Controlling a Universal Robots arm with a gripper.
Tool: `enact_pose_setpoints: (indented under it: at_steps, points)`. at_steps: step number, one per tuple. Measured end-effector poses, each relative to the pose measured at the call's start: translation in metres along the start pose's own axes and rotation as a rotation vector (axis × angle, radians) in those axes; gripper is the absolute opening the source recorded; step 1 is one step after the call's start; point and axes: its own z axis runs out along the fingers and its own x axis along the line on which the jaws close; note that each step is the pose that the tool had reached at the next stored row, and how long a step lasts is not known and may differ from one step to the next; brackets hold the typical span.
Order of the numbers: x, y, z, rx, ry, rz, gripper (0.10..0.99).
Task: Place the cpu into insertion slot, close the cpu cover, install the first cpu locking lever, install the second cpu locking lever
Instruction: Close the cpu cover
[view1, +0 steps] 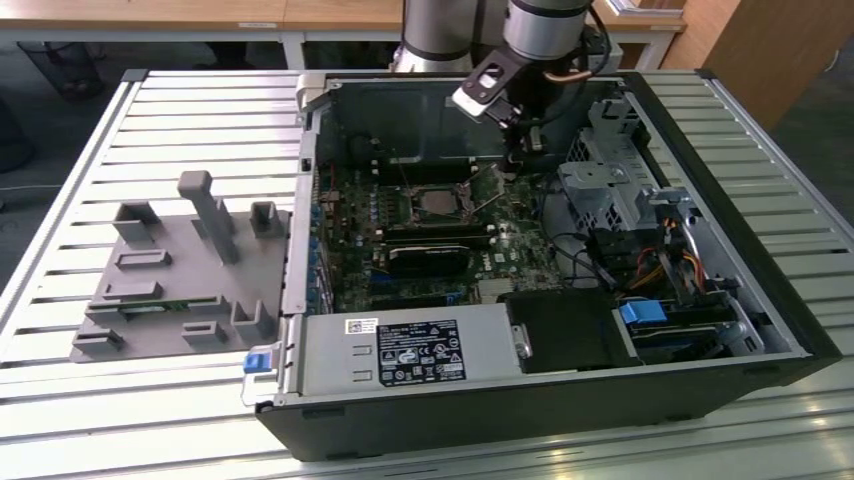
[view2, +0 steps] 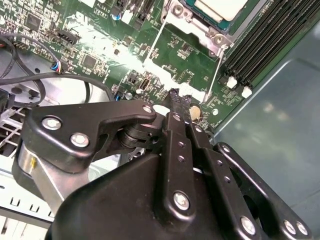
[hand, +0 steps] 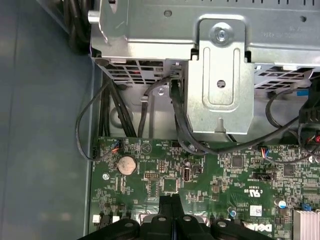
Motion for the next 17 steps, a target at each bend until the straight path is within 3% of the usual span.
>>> enact_pose_setpoints:
  at_steps: [5, 17]
  points:
    - [0.0001, 0.0060, 0.0012, 0.005, 0.0002, 0.000, 0.122]
    - [0.0009, 0.0099, 0.0088, 0.011, 0.0003, 0.000, 0.122]
